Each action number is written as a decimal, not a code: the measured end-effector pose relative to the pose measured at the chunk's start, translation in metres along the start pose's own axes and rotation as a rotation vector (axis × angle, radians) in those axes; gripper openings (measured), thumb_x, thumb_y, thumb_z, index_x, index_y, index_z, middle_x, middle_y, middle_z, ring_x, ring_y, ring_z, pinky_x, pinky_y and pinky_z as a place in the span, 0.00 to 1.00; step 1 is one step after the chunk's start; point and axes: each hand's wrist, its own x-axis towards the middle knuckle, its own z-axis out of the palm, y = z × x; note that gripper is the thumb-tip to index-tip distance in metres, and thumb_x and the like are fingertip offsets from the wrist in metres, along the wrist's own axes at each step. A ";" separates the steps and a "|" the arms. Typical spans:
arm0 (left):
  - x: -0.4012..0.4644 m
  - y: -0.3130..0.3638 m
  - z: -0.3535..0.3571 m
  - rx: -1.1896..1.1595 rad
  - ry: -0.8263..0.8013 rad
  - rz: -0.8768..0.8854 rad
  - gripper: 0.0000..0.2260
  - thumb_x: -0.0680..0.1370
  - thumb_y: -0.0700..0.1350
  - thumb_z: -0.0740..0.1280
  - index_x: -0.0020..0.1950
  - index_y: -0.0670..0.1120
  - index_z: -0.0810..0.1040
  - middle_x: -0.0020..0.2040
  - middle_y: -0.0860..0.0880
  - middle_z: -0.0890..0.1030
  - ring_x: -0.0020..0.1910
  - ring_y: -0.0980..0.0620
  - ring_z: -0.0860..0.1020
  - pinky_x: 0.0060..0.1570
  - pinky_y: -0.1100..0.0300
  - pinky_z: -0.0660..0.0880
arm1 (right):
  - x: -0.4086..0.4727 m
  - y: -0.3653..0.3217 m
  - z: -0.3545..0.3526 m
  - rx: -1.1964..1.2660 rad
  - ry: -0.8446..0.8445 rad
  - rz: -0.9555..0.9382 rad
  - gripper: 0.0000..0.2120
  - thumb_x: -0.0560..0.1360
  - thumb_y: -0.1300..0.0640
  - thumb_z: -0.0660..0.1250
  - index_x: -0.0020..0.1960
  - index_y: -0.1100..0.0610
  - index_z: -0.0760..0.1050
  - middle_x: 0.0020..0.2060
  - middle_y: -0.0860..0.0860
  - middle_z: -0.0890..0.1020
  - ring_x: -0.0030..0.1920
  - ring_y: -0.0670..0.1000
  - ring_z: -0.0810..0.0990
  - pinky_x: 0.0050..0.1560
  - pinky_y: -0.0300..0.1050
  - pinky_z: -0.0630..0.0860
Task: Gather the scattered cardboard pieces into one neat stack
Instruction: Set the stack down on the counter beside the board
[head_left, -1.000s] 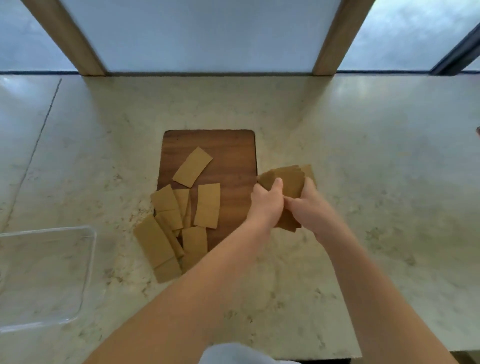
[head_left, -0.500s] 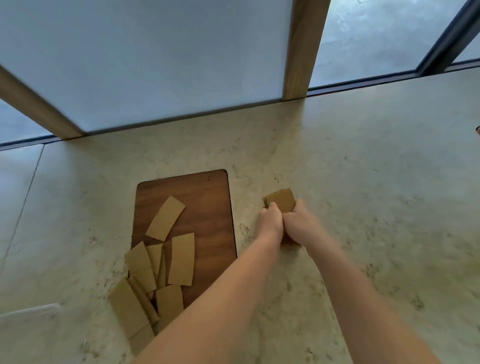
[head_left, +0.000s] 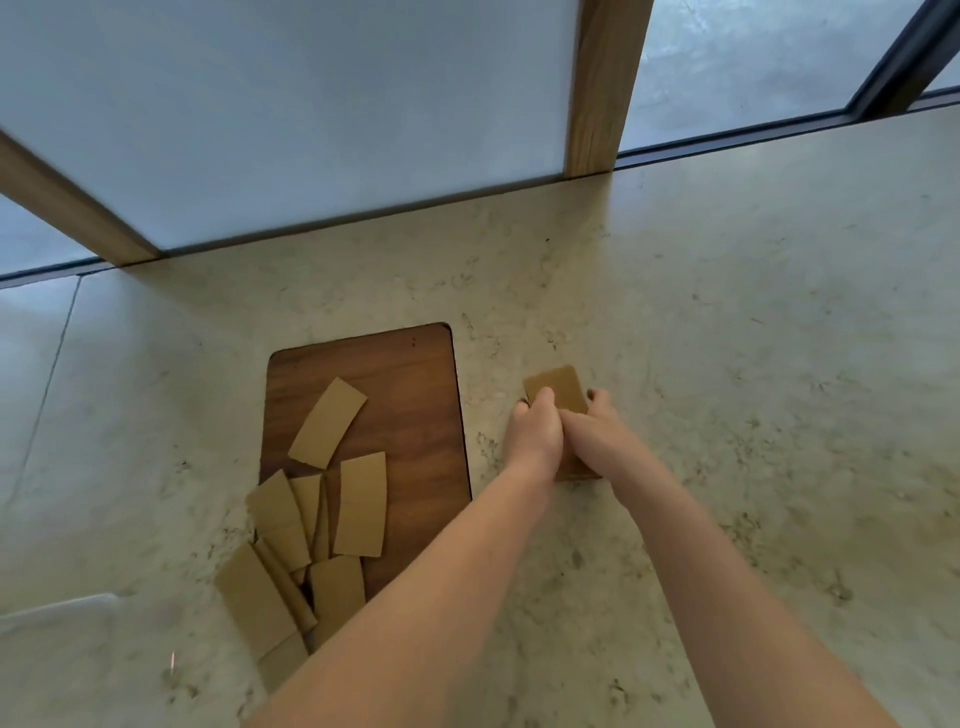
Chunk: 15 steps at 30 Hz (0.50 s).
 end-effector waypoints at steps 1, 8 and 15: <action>-0.005 -0.002 -0.007 0.007 0.014 0.030 0.24 0.83 0.55 0.57 0.77 0.47 0.70 0.73 0.46 0.75 0.71 0.43 0.73 0.71 0.42 0.70 | -0.007 0.000 0.000 -0.063 0.082 -0.047 0.41 0.77 0.41 0.68 0.82 0.57 0.54 0.77 0.58 0.66 0.76 0.61 0.64 0.75 0.62 0.64; -0.037 -0.068 -0.148 0.245 0.566 0.352 0.04 0.81 0.47 0.68 0.54 0.53 0.75 0.52 0.50 0.77 0.47 0.55 0.76 0.40 0.66 0.67 | -0.074 0.001 0.067 -0.274 0.453 -0.584 0.22 0.75 0.50 0.69 0.67 0.51 0.72 0.69 0.50 0.72 0.71 0.54 0.65 0.69 0.60 0.62; -0.044 -0.153 -0.296 0.285 0.803 -0.076 0.32 0.74 0.55 0.77 0.72 0.42 0.70 0.70 0.39 0.74 0.70 0.37 0.71 0.69 0.38 0.69 | -0.112 0.043 0.188 -0.505 -0.052 -0.529 0.16 0.78 0.52 0.68 0.65 0.51 0.73 0.64 0.47 0.71 0.65 0.50 0.67 0.61 0.46 0.71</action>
